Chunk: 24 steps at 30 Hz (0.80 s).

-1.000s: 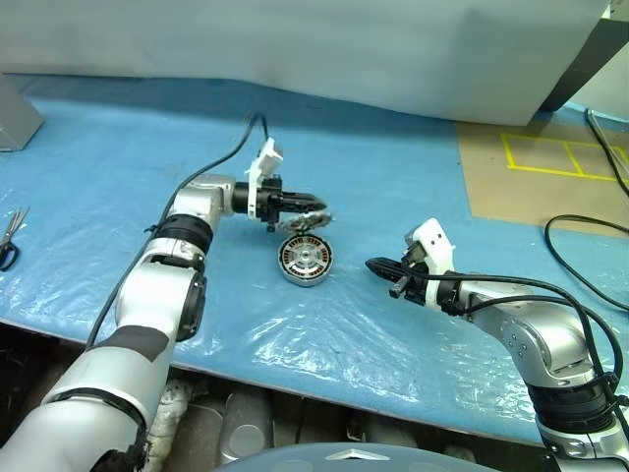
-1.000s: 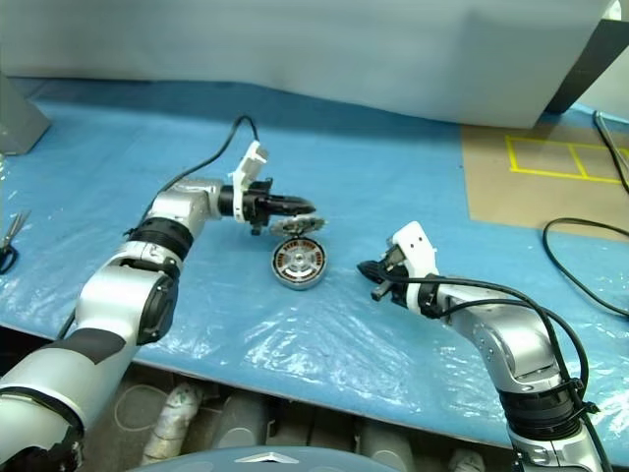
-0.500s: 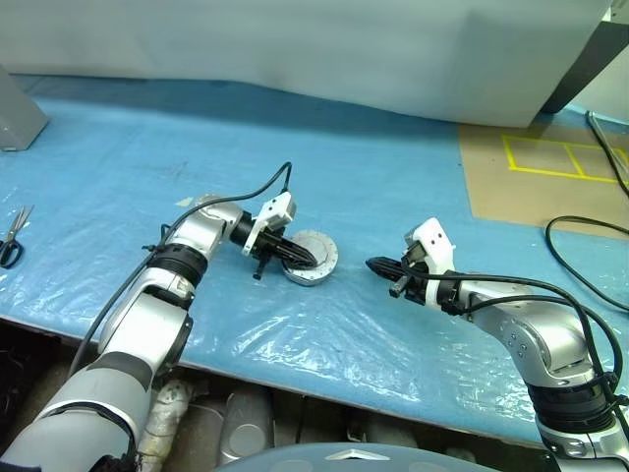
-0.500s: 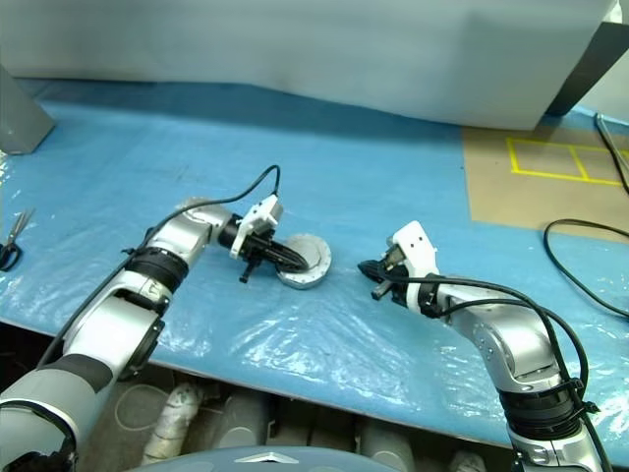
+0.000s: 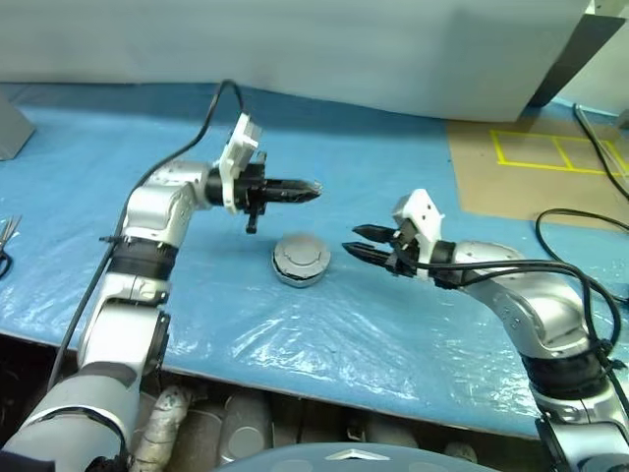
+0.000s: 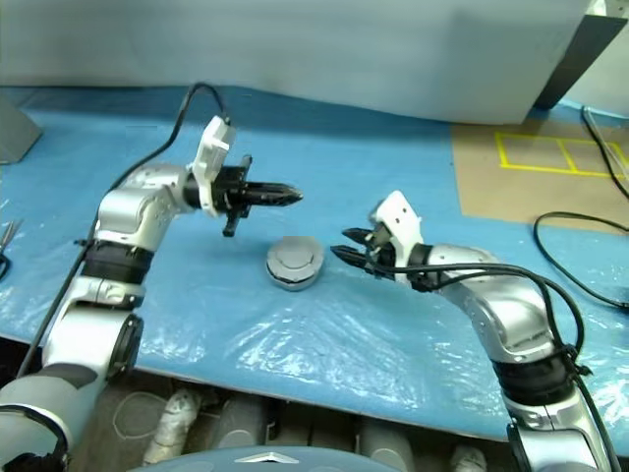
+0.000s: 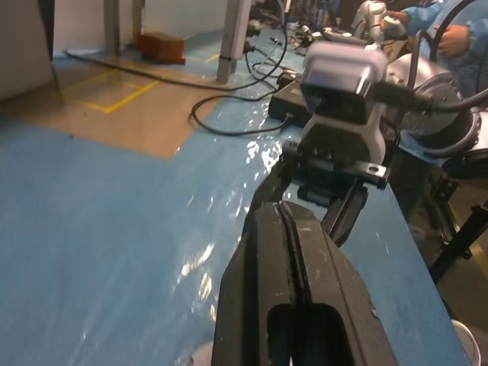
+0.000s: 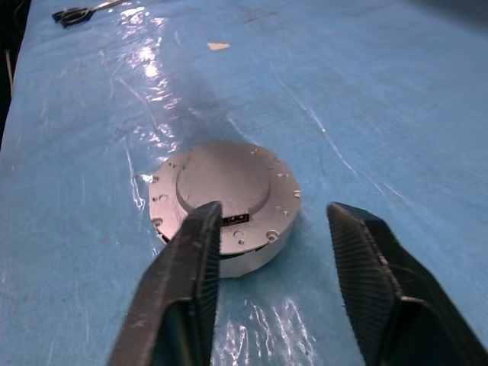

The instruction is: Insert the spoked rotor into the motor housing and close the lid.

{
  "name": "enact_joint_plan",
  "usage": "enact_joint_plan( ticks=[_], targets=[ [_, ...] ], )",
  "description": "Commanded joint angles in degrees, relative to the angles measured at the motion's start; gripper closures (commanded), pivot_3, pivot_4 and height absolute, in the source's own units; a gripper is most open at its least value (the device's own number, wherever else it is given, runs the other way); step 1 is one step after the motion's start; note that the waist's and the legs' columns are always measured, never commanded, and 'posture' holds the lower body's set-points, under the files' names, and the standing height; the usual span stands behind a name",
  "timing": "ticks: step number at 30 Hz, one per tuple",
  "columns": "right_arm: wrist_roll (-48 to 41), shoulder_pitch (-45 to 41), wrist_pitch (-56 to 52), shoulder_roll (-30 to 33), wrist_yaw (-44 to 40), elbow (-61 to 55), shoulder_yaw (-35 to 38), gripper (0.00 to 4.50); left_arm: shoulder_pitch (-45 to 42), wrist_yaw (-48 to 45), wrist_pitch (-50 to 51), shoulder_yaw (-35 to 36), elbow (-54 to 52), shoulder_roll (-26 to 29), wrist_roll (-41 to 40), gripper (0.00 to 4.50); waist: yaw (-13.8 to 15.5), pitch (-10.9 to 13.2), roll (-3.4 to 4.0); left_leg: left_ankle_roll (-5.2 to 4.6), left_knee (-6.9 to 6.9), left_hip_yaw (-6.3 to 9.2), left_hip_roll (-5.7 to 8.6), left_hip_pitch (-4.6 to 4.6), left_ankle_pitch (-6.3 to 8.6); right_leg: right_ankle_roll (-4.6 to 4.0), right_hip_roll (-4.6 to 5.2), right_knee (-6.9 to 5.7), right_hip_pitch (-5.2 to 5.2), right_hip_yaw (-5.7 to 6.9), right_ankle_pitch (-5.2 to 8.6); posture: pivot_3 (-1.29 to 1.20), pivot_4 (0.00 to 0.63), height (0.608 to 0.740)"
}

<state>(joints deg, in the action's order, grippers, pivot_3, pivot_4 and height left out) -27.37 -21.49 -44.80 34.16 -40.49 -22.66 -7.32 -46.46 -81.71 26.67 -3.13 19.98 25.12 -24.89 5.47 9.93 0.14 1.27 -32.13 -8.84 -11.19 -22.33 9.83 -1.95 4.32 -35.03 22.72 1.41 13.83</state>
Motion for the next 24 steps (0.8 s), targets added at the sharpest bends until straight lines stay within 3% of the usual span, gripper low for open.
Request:
enact_joint_plan(
  ticks=[1,4,5,14,24],
  targets=[
    [3.93,-3.34,6.32,-1.92,-2.48,5.13,-3.96,1.22,2.81,2.8,-1.1,0.38,-4.9,2.3,1.16,4.5,-0.05,0.01,-0.02,0.0,-0.05,0.0,-0.04,-0.09,0.0,0.0,0.0,0.0,0.07,0.01,0.0,0.0,0.15,0.74],
    [6.23,-5.25,9.77,-3.27,-4.81,8.41,-6.79,0.16,6.53,5.25,-4.84,-0.21,-8.13,3.52,3.58,4.5,-0.02,0.01,-0.01,0.0,-0.2,-0.04,-0.18,-0.31,0.0,0.0,0.03,-0.1,0.26,0.0,0.0,0.0,0.15,0.74],
    [6.69,-5.76,10.54,-3.75,-5.47,9.25,-7.37,0.02,7.68,5.22,-4.92,-0.35,-9.89,4.23,3.56,4.5,0.0,0.01,-0.02,-0.01,-0.22,-0.09,-0.18,-0.35,0.0,0.0,0.03,-0.11,0.28,0.02,0.0,0.0,0.15,0.74],
    [10.39,-11.1,13.12,-8.57,-9.57,17.02,-12.31,0.02,16.1,6.87,-9.54,1.33,-13.66,8.34,3.6,4.5,-0.21,0.01,-0.01,-0.01,-0.38,-0.28,-0.26,-0.32,0.0,-0.04,0.01,-0.44,0.37,0.0,0.02,0.0,0.15,0.74],
    [17.17,-11.02,17.8,-12.17,-9.96,24.72,-15.56,0.02,16.87,10.37,-9.33,1.36,-12.43,8.31,3.25,4.5,-0.18,0.01,-0.02,0.0,-0.63,-0.31,-0.29,-0.33,0.0,-0.07,0.02,-0.64,0.38,-0.05,0.04,0.0,0.15,0.74]
  ],
)
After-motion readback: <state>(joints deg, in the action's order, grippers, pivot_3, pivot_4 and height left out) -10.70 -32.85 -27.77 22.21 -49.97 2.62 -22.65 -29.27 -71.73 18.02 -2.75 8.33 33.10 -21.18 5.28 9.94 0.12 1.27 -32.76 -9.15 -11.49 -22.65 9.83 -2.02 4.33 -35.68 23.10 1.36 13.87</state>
